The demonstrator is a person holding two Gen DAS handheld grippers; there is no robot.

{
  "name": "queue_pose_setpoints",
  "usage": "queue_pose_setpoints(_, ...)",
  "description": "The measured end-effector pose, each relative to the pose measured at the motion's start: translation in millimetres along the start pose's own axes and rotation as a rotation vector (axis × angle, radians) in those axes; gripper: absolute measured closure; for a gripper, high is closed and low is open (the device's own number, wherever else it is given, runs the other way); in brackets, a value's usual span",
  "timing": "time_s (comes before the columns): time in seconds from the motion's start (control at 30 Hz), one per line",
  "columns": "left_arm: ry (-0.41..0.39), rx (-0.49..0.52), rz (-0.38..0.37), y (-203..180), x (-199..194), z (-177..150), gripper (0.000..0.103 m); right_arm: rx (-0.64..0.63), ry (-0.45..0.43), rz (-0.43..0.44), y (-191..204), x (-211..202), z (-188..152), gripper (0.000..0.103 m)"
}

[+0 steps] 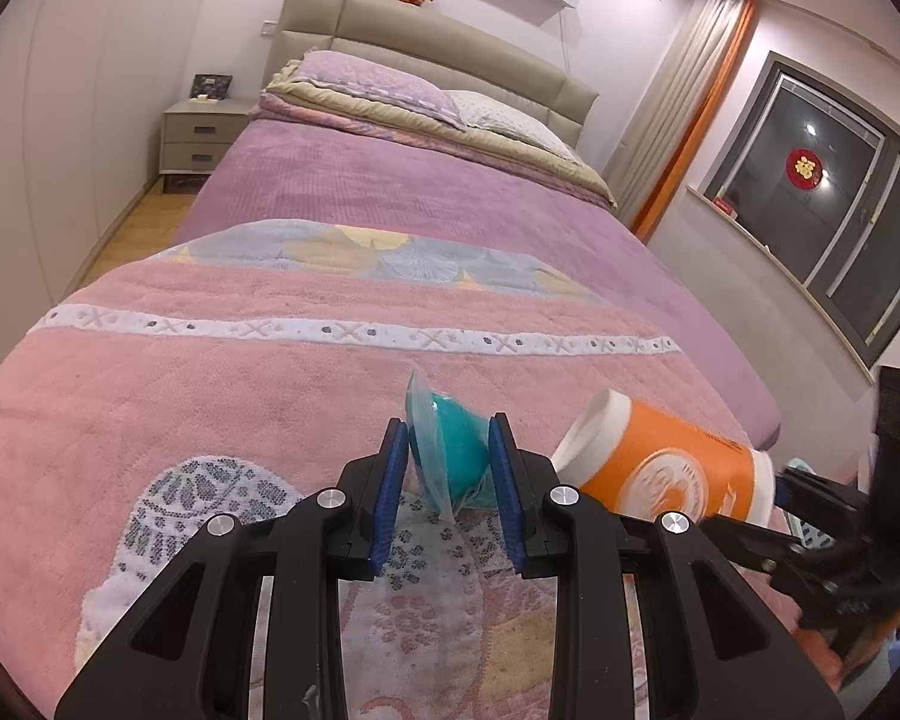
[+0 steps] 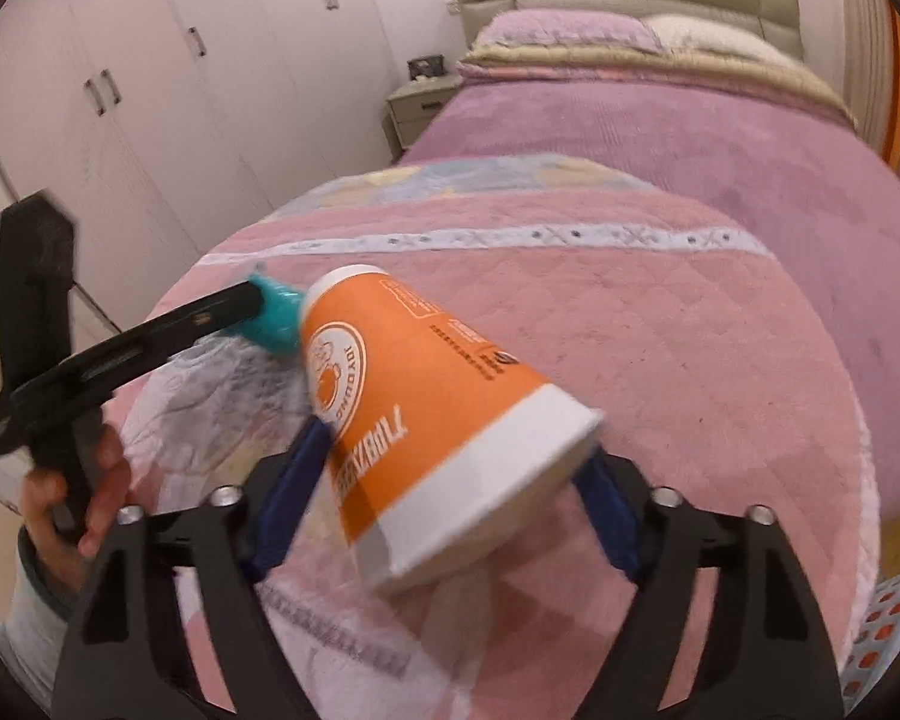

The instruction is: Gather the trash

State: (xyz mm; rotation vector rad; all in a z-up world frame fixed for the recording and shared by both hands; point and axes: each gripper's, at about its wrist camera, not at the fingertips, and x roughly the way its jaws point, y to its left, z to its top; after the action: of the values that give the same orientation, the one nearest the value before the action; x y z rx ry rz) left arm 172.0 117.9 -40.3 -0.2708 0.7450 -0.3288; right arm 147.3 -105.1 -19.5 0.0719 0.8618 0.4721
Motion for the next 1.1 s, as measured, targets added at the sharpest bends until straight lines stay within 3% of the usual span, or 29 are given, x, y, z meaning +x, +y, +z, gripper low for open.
queue_pose_setpoints(0.13,0.000,0.000,0.000,-1,0,1,0.076,-0.023,-0.017,0.011,19,-9,-3,0.054)
queue_pose_setpoints(0.3,0.000,-0.010,-0.004,1,0,1,0.076,-0.028,0.006,0.028,36,2,-5,0.055)
queue_pose_setpoints(0.33,0.000,-0.011,-0.006,1,0,1,0.076,-0.026,0.013,0.024,38,6,-6,0.061)
queue_pose_setpoints(0.5,-0.004,0.005,0.002,-1,0,2,0.076,0.009,-0.034,-0.004,36,-9,-15,0.066)
queue_pose_setpoints(0.67,-0.009,0.069,-0.031,-24,0,1,0.081,0.069,-0.092,-0.044,20,-47,-29,0.066)
queue_pose_setpoints(0.73,0.009,0.077,-0.092,-38,-2,0,0.081,0.094,-0.121,-0.081,10,-68,-38,0.066)
queue_pose_setpoints(0.87,0.026,0.108,-0.171,-72,-8,-3,0.094,0.151,-0.174,-0.148,-16,-106,-57,0.066)
queue_pose_setpoints(0.93,0.039,0.118,-0.214,-91,-10,-5,0.095,0.193,-0.210,-0.166,-31,-129,-68,0.066)
queue_pose_setpoints(1.1,0.064,0.186,-0.186,-128,-13,-11,0.095,0.273,-0.261,-0.193,-66,-170,-90,0.066)
